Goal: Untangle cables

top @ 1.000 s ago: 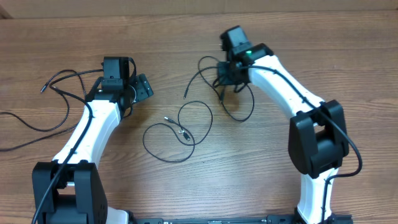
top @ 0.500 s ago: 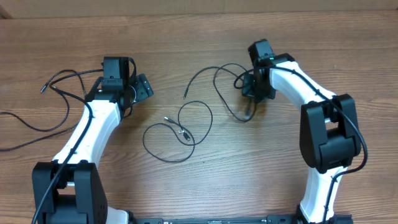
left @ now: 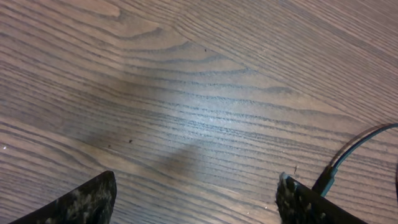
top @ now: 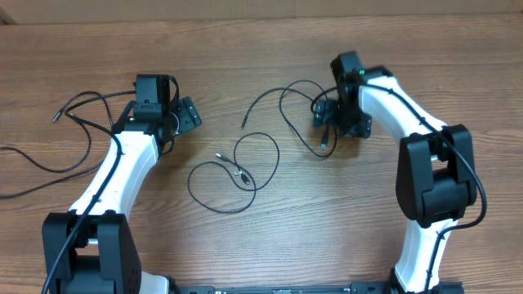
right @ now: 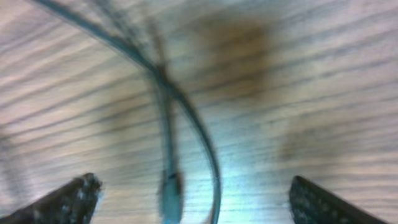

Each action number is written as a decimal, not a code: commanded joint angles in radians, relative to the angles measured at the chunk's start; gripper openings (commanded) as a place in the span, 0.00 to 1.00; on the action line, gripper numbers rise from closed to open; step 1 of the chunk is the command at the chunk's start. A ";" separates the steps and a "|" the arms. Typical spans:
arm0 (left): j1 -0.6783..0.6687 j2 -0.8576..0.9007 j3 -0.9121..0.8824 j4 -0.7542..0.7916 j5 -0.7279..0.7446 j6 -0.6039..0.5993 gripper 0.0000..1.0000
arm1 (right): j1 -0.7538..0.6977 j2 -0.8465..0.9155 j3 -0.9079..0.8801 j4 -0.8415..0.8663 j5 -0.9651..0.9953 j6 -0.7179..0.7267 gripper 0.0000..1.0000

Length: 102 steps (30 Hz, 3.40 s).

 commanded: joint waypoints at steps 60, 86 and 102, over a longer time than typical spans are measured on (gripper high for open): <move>-0.447 0.071 0.000 -0.295 -0.104 -0.406 0.10 | 0.015 -0.061 0.235 -0.127 -0.038 -0.057 1.00; -0.442 0.233 0.076 -0.286 -0.045 -0.365 0.67 | 0.015 -0.061 0.235 -0.127 -0.038 -0.057 1.00; -0.486 0.241 0.028 -0.314 -0.007 -0.388 0.52 | 0.015 -0.061 0.235 -0.127 -0.038 -0.057 1.00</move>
